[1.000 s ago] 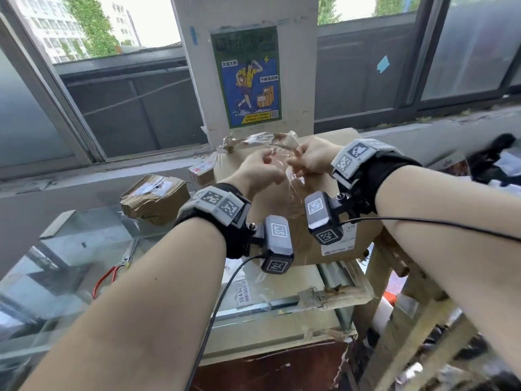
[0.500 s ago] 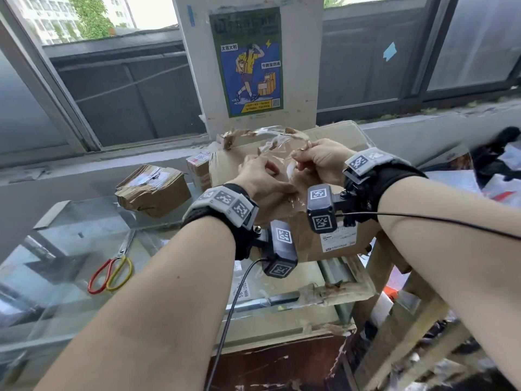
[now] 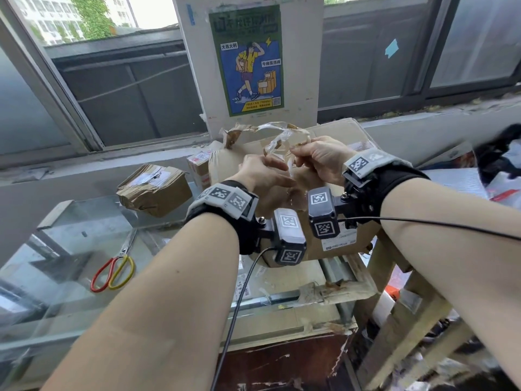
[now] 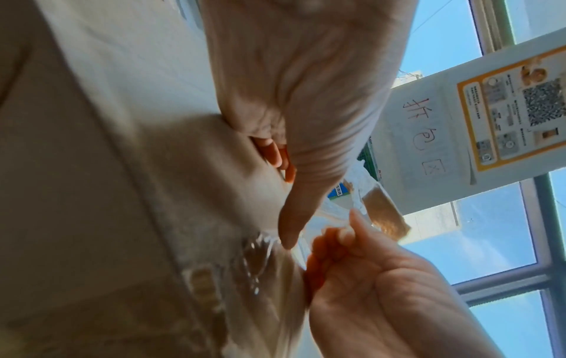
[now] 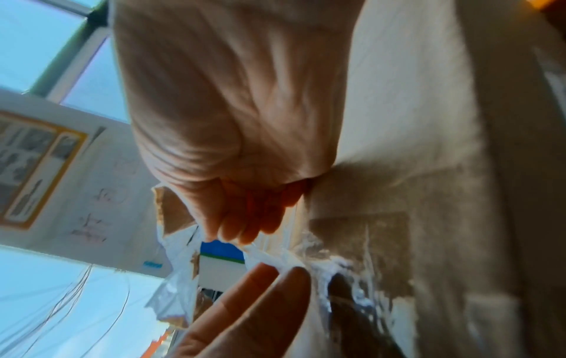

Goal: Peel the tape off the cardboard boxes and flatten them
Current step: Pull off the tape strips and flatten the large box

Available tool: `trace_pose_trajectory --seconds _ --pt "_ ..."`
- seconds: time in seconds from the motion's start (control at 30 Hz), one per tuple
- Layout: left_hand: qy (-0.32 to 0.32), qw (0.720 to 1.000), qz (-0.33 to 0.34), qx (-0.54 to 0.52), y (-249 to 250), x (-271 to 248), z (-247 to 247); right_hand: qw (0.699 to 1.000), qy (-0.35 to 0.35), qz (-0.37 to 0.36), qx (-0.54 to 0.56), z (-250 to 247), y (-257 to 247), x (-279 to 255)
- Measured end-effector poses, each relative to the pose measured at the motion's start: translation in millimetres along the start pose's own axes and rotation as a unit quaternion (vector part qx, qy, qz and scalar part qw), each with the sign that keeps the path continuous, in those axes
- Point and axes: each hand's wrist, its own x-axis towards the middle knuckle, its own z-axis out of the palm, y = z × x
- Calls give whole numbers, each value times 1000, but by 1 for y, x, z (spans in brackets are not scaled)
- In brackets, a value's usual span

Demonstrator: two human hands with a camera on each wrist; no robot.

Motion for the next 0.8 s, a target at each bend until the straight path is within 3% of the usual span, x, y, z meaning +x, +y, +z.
trace_pose_trajectory --seconds 0.17,0.27,0.37,0.6,0.7,0.8 --pt "73 997 -20 12 -24 46 19 992 -34 -15 -119 2 -10 -10" --pt "57 998 -24 19 -10 27 16 987 -81 -11 -142 -4 -19 -15" --pt "3 999 -22 -31 3 2 1 963 -111 -17 -247 -10 -28 -25" --pt "-61 996 -13 -57 4 6 -10 839 -129 -133 -511 6 -17 -42" --pt "-68 995 -10 -75 2 10 -8 747 -145 -180 -623 14 -17 -41" --pt "-49 995 10 -87 3 8 -3 698 -143 -222 -666 17 -18 -37"
